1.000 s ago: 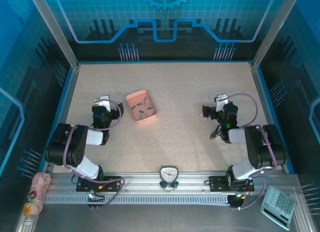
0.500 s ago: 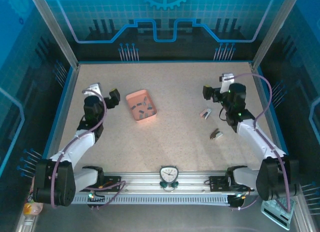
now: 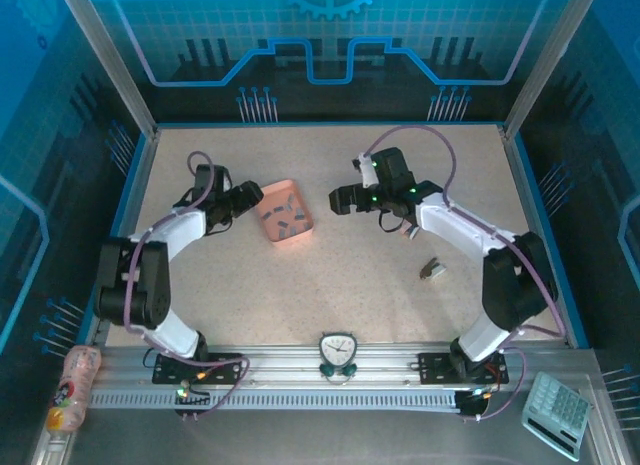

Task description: Load the staples into the stapler

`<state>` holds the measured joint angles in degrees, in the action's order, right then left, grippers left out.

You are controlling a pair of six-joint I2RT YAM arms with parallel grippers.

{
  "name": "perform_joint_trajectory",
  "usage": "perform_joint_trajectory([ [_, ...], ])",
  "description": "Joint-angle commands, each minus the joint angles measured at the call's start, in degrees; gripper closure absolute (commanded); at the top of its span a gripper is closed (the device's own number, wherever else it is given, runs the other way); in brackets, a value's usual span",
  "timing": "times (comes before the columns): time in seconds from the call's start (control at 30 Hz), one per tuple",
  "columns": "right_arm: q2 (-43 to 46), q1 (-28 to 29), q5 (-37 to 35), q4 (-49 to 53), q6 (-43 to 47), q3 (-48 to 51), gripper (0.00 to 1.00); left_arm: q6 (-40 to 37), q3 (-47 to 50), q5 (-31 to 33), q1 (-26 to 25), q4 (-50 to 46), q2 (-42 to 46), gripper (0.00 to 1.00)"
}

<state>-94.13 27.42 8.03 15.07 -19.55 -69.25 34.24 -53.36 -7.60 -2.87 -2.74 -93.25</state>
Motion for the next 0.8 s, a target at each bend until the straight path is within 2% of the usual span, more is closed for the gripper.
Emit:
perform_joint_trajectory([
  [0.0,-1.84,0.85,4.38,0.68,-3.21,-3.1,0.0,1.41,-4.1,-2.96,-0.72,-1.05,-3.71,0.21],
  [0.37,-1.16,-1.96,2.95,3.14,-6.7,-2.9,0.06,0.98,-12.49,-5.95,-4.56,-2.07,-14.7,0.23],
  [0.77,2.2,-4.56,1.98,7.3,-7.7,-0.31,0.13,1.08,-12.49,-9.98,-11.9,-0.28,-15.19,0.25],
])
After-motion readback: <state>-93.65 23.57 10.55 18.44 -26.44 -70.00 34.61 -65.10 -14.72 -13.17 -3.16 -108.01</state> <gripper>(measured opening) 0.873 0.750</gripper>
